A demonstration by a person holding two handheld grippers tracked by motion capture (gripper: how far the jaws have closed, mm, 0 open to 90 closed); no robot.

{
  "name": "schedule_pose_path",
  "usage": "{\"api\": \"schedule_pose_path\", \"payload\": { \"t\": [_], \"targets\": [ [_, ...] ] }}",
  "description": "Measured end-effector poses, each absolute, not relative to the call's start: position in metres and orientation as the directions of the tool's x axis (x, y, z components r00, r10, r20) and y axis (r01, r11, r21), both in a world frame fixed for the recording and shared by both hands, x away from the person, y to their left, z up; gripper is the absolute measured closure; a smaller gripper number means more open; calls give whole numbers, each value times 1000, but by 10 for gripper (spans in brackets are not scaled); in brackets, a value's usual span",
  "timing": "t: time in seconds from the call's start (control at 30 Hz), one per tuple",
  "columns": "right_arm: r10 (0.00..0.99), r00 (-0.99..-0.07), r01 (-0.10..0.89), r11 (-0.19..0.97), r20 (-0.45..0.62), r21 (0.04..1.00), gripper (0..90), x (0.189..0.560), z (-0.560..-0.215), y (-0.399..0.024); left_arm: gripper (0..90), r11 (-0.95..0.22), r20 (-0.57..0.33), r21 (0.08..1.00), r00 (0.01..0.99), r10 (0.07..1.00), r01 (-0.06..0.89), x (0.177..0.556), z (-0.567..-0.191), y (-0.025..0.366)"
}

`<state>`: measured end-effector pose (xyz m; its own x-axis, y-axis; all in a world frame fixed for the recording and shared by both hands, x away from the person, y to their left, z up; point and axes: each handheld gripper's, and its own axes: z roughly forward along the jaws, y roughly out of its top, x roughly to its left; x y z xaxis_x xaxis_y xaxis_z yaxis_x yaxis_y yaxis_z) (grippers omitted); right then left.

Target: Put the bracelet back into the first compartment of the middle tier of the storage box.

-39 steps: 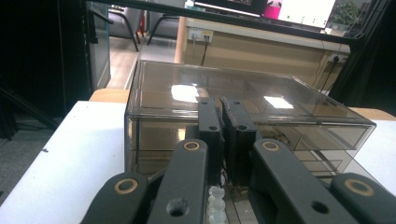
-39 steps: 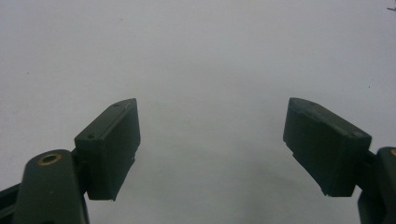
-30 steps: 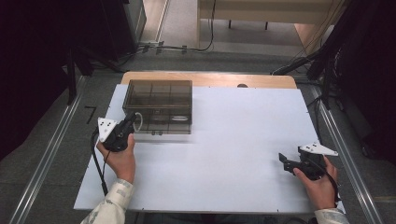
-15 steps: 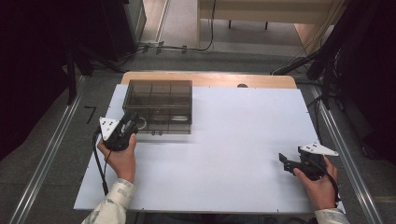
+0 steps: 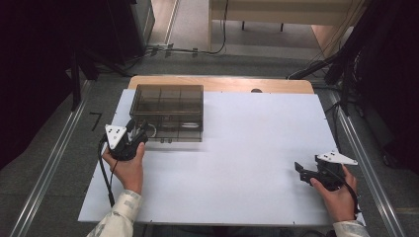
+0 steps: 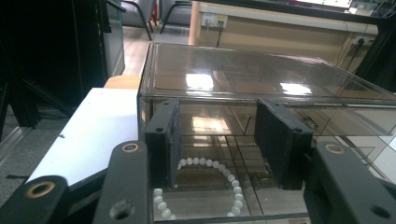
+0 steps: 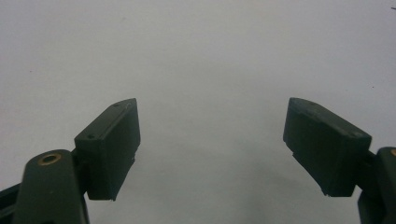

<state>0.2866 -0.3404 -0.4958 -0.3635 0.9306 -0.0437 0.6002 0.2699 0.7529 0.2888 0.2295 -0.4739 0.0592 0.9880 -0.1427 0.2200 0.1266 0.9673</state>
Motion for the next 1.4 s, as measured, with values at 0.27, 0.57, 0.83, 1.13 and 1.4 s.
{"api": "schedule_pose_path", "payload": {
  "t": [0.27,0.57,0.83,1.13,1.4],
  "targets": [
    [930,-365,601,270,-43,753,174,287,-496,-340,419,123,-139,967,55,989,222,288,-474,229],
    [930,-365,600,269,-42,753,174,287,-496,-340,320,121,-140,965,66,988,232,282,-471,231],
    [930,-366,600,269,-41,753,174,286,-495,-341,222,90,-122,961,112,986,260,273,-467,230],
    [930,-366,599,269,-40,754,174,286,-495,-341,203,96,-134,961,133,982,260,265,-466,231],
    [929,-368,599,269,-40,754,174,286,-495,-341,188,95,-137,956,133,982,279,260,-467,232]
  ]
}}
